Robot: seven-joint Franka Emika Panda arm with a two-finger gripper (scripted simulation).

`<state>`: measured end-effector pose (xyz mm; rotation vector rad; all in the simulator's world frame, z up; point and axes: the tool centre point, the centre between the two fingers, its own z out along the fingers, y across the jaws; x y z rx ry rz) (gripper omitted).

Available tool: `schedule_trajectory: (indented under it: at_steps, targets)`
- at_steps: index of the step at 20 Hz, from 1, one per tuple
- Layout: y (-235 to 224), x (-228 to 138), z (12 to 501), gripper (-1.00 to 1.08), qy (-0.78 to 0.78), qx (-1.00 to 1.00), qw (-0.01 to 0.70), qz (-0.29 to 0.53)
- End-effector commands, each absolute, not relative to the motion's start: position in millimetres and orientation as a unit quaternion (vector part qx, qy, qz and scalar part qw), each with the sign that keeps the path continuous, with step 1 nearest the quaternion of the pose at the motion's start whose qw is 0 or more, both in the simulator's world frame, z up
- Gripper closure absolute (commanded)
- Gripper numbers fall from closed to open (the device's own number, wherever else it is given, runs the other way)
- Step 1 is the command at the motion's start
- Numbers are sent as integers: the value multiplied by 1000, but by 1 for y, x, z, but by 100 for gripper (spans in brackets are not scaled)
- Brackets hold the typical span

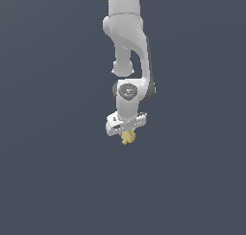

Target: Pick up the object and move it to a goal position.

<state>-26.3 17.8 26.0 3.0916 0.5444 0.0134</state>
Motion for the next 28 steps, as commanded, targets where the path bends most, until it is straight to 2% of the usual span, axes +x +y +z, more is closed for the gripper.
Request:
schedule_trajectory:
  at_steps: [1,8,17,28]
  targets:
    - [20,-29,21,108,175,985,0,0]
    - [20,-29,21,108,175,985,0,0]
    - [18,-27,43,108,175,984,1,5]
    - [8,-31,124,108,175,984,1,4]
